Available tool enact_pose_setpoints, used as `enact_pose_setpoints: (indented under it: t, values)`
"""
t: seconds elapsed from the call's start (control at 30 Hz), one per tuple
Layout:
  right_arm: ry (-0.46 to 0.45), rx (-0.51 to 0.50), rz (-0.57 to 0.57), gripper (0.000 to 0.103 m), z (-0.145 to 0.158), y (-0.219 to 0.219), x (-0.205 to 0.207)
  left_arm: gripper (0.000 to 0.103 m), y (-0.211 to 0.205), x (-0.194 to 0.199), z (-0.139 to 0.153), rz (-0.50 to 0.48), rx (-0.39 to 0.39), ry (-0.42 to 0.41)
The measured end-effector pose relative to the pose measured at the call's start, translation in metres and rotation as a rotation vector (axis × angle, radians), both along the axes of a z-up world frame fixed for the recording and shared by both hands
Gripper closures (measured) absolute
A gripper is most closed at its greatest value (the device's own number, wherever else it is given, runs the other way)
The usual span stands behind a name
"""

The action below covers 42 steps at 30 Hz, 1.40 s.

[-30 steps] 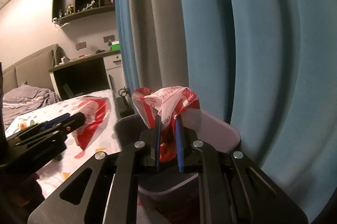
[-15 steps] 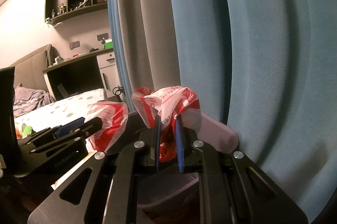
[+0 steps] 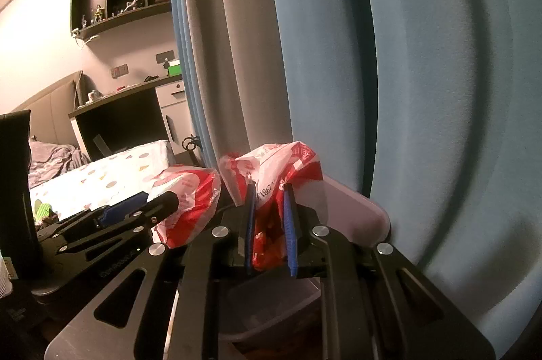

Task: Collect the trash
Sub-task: 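Open both grippers to drop the wrappers into the grey bin, then move both open grippers back over the trash pile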

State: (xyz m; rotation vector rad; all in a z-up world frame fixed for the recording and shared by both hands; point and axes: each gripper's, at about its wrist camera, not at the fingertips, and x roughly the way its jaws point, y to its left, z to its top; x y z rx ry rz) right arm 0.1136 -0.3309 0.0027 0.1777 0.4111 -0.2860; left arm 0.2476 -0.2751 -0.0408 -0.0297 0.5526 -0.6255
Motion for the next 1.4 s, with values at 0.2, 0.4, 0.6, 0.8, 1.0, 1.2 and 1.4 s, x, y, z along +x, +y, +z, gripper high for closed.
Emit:
enact_pose_setpoints:
  t: [0.2,0.4,0.6,0.8,1.0,1.2,1.4]
  values:
    - [-0.001,0.016,-0.005,0.077,0.000,-0.002,-0.001,0.034,0.001,0.004,-0.003,-0.004,-0.013,0.005]
    - [-0.007,0.028,-0.021,0.063,0.002,-0.004,-0.002,0.011,0.020,0.004,-0.002,0.120,0.022,-0.040]
    - [-0.052,0.017,-0.036,0.043,0.013,0.007,-0.019,0.006,0.053,-0.006,0.005,0.242,0.054,-0.080]
    - [-0.074,0.012,-0.007,0.032,0.021,0.025,-0.035,0.006,0.094,-0.034,0.007,0.320,0.078,-0.085]
    - [-0.098,0.028,0.058,0.029,0.026,0.050,-0.049,0.006,0.143,-0.078,0.014,0.389,0.087,-0.108]
    - [-0.092,0.040,0.150,0.028,0.025,0.088,-0.058,0.006,0.191,-0.121,0.022,0.465,0.096,-0.150]
    - [-0.071,0.054,0.256,0.028,0.019,0.132,-0.067,0.006,0.246,-0.153,0.021,0.549,0.111,-0.162]
